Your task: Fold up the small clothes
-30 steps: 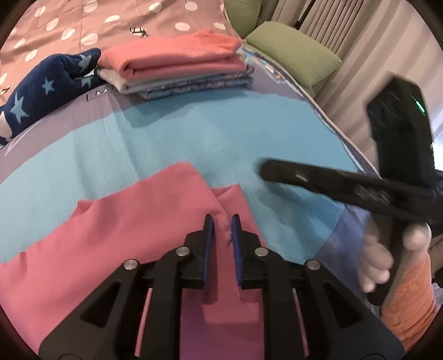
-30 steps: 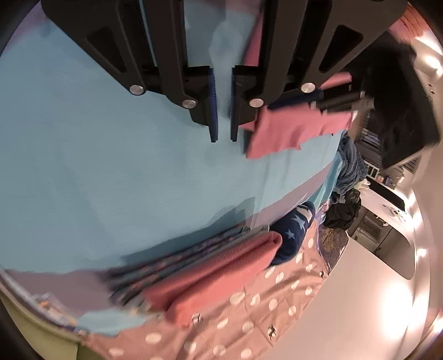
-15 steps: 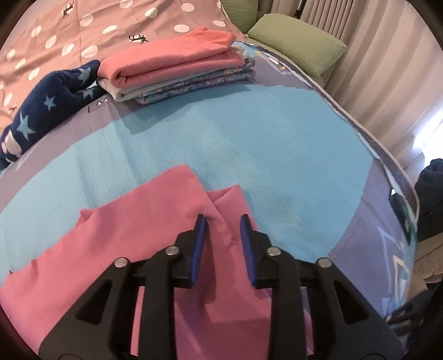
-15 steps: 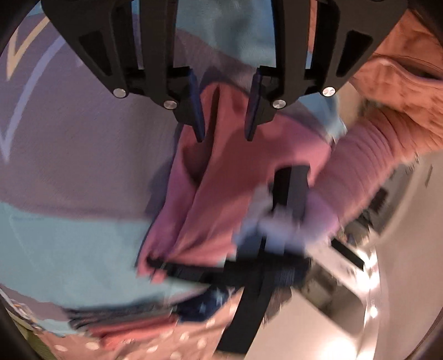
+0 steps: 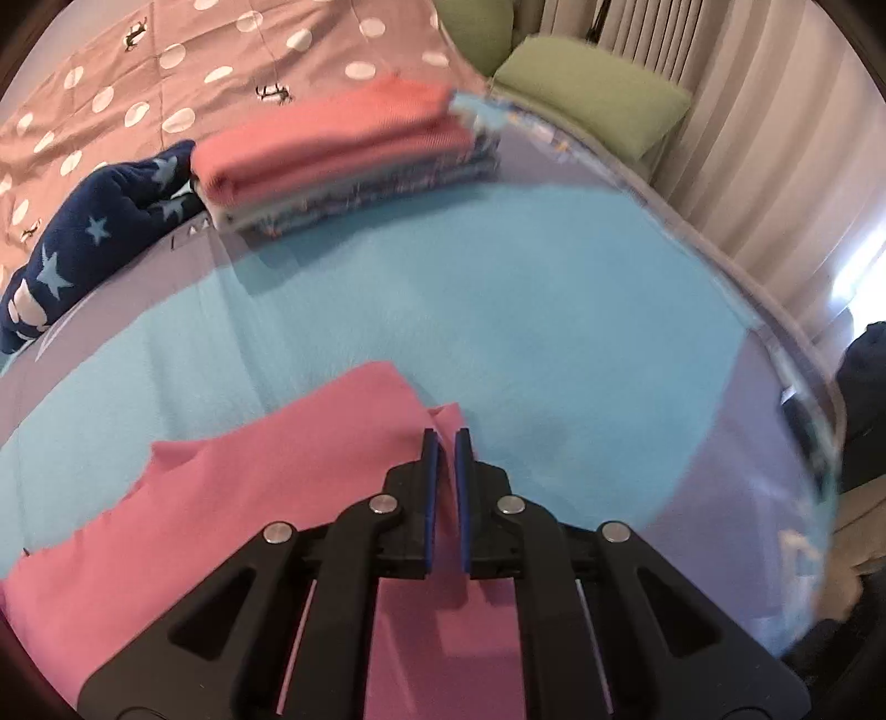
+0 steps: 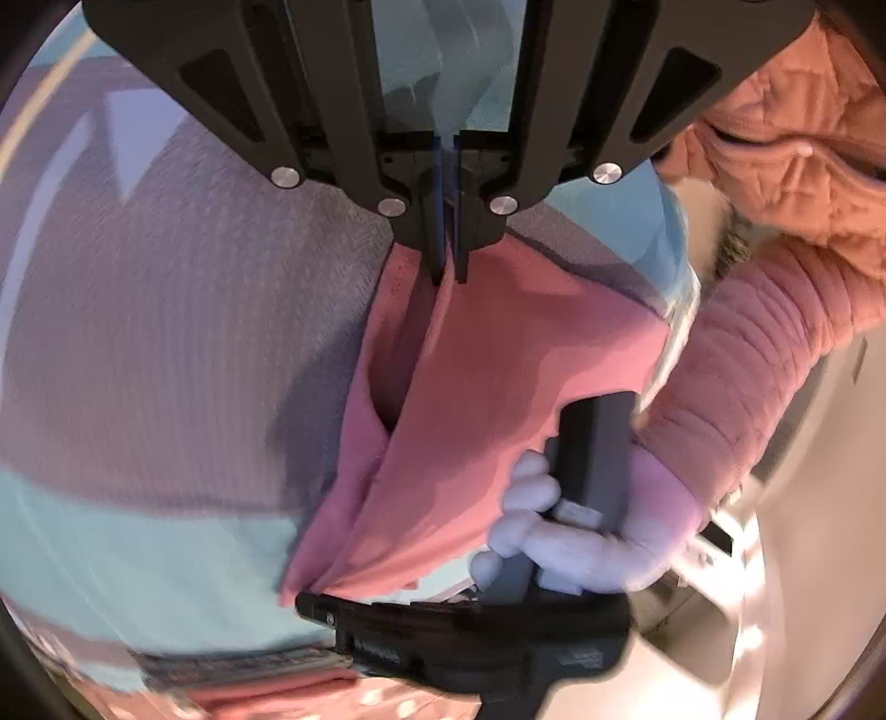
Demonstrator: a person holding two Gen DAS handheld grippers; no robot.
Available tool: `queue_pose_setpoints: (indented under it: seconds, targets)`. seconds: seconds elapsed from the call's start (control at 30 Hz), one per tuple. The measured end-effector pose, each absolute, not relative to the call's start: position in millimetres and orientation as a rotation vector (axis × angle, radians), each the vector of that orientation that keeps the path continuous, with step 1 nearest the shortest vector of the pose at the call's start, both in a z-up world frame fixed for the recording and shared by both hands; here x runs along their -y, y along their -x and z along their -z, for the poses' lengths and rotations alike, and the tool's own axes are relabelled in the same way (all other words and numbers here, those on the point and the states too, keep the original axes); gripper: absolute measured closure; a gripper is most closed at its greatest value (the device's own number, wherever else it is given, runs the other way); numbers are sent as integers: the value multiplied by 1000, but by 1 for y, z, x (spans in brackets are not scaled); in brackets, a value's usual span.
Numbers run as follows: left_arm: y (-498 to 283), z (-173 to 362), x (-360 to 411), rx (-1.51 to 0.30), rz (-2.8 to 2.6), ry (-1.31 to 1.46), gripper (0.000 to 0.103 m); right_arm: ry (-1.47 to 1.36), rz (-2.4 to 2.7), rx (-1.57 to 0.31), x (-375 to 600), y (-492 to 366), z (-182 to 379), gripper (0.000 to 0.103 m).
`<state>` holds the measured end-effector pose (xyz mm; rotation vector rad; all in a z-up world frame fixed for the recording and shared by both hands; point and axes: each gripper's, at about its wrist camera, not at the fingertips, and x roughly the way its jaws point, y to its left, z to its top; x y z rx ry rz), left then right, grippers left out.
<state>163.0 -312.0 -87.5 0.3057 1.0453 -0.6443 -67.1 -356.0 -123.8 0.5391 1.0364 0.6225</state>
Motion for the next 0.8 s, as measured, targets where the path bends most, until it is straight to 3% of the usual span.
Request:
queue_pose_setpoints:
  seconds: [0.13, 0.2, 0.27, 0.37, 0.5, 0.63, 0.67, 0.73, 0.8]
  targets:
    - [-158, 84, 305, -1010, 660, -292, 90, -575, -581, -1033, 368, 75, 122, 100]
    - [-153, 67, 294, -973, 629, -289, 58, -555, -548, -1028, 373, 80, 117, 95]
    - [-146, 48, 279, -893, 606, -287, 55, -508, -482, -1002, 378, 84, 106, 79]
    - [-132, 19, 241, -806, 572, -255, 46, -506, -484, -915, 377, 88, 85, 79]
    - [-108, 5, 182, -794, 535, -197, 44, -437, -511, -867, 349, 74, 70, 79]
    - [-70, 29, 123, -862, 467, -195, 44, -365, -466, -969, 323, 56, 88, 79]
    - [-60, 38, 106, -889, 440, -184, 44, -323, -411, -1017, 320, 54, 99, 80]
    - [-44, 63, 77, -967, 407, -156, 44, -300, -365, -1019, 324, 55, 115, 91]
    - [-29, 79, 59, -968, 406, -140, 44, -330, -356, -1021, 328, 55, 118, 92]
